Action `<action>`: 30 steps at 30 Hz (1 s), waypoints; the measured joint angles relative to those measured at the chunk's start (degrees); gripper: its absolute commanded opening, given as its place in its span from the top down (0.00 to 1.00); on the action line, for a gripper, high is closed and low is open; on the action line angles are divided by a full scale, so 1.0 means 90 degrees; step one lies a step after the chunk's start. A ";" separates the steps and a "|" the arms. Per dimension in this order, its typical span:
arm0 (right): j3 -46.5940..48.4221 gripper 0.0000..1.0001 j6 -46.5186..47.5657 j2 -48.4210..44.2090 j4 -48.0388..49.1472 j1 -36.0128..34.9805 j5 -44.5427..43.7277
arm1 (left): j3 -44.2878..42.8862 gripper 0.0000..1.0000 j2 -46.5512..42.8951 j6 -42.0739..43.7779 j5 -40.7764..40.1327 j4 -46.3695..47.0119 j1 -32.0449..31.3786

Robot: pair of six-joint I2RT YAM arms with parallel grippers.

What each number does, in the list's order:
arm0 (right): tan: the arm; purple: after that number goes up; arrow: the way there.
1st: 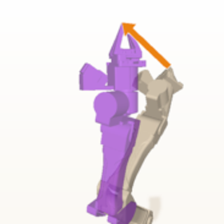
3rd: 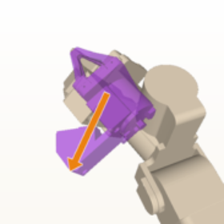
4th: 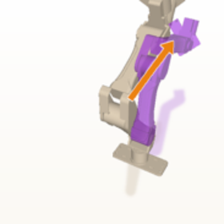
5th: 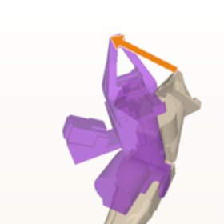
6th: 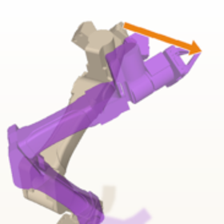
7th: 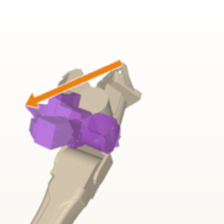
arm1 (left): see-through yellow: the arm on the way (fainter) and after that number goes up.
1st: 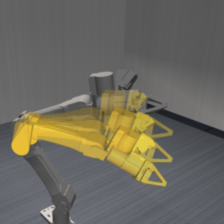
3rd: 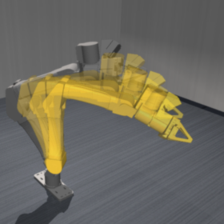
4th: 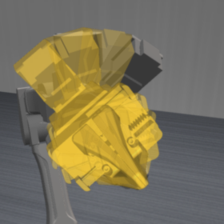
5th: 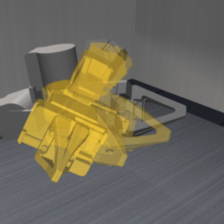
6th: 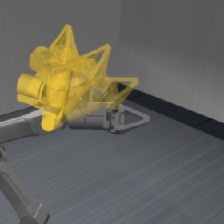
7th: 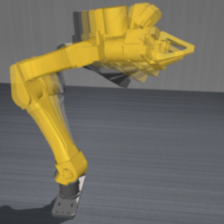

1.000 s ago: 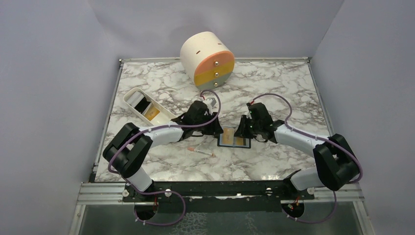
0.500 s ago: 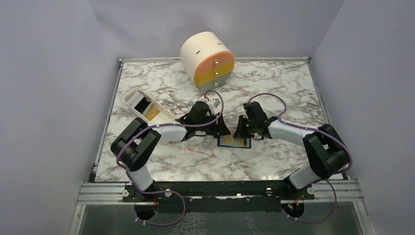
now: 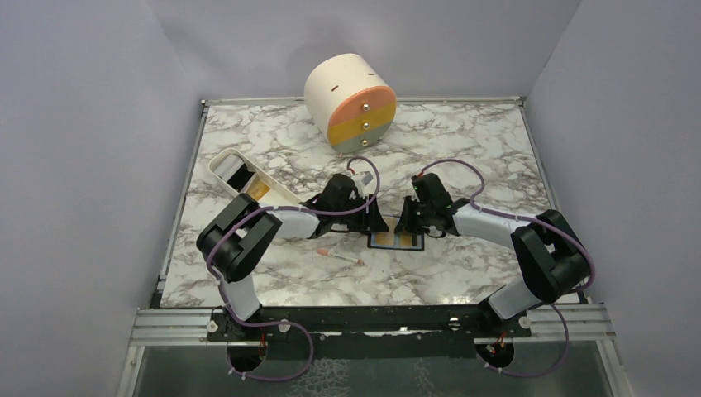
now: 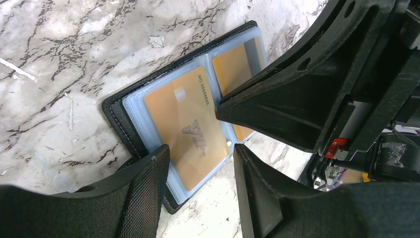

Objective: Put the credit cards into the card holder
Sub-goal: Turn over the card slot in the card holder.

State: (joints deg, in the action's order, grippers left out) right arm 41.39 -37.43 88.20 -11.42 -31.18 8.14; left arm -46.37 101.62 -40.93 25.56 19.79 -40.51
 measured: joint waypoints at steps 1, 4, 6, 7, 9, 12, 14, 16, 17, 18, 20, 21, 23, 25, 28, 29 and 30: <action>-0.0010 0.92 -0.0005 0.0000 0.0017 0.0000 0.0002 | 0.0000 0.47 -0.0005 -0.0002 0.0005 -0.0002 0.0002; -0.0034 0.92 -0.0032 -0.0002 0.0066 0.0000 0.0000 | 0.0032 0.46 -0.0092 -0.0019 0.0007 -0.0015 0.0000; -0.0034 0.92 -0.0036 -0.0002 0.0070 0.0000 0.0000 | 0.0097 0.46 -0.0248 -0.0015 -0.0015 -0.0073 0.0000; -0.0036 0.92 -0.0039 -0.0002 0.0070 0.0000 0.0000 | 0.0107 0.47 -0.0338 -0.0007 -0.0029 -0.0134 0.0000; -0.0036 0.92 -0.0044 -0.0002 0.0070 0.0000 -0.0002 | 0.0107 0.46 -0.0461 0.0044 -0.0061 -0.0160 0.0000; -0.0036 0.92 -0.0044 -0.0002 0.0068 0.0000 -0.0002 | 0.0107 0.46 -0.0532 0.0104 -0.0090 -0.0163 0.0000; -0.0036 0.92 -0.0046 -0.0002 0.0068 0.0000 -0.0005 | 0.0107 0.46 -0.0532 0.0131 -0.0109 -0.0214 0.0000; -0.0036 0.92 -0.0051 -0.0002 0.0068 0.0000 -0.0007 | 0.0107 0.46 -0.0532 0.0158 -0.0119 -0.0233 0.0000; -0.0039 0.92 -0.0051 -0.0002 0.0070 0.0000 -0.0007 | 0.0107 0.46 -0.0532 0.0165 -0.0124 -0.0245 0.0000; -0.0041 0.92 -0.0053 -0.0002 0.0075 0.0000 -0.0007 | 0.0107 0.46 -0.0529 0.0175 -0.0126 -0.0253 0.0000; -0.0049 0.92 -0.0056 -0.0002 0.0085 0.0000 -0.0007 | 0.0107 0.46 -0.0529 0.0185 -0.0131 -0.0260 0.0000; -0.0049 0.92 -0.0056 -0.0002 0.0085 0.0000 -0.0007 | 0.0107 0.46 -0.0529 0.0187 -0.0138 -0.0260 0.0000; -0.0051 0.92 -0.0070 -0.0002 0.0085 0.0000 -0.0007 | 0.0107 0.46 -0.0529 0.0192 -0.0168 -0.0260 0.0000; -0.0058 0.92 -0.0087 -0.0007 0.0095 0.0000 -0.0007 | 0.0107 0.46 -0.0527 0.0199 -0.0177 -0.0260 0.0000; -0.0085 0.92 -0.0102 -0.0015 0.0131 0.0000 -0.0007 | 0.0107 0.46 -0.0457 0.0197 -0.0177 -0.0248 0.0000; -0.0090 0.92 -0.0109 -0.0015 0.0141 0.0000 -0.0007 | 0.0107 0.46 -0.0406 0.0194 -0.0177 -0.0248 0.0000; -0.0097 0.92 -0.0119 -0.0017 0.0153 0.0000 -0.0005 | 0.0107 0.47 -0.0352 0.0189 -0.0177 -0.0245 0.0000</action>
State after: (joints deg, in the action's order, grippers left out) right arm 40.51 -38.50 88.05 -10.04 -31.18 8.10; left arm -45.41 98.45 -39.22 23.97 17.58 -40.51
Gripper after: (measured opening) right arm 0.081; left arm 0.534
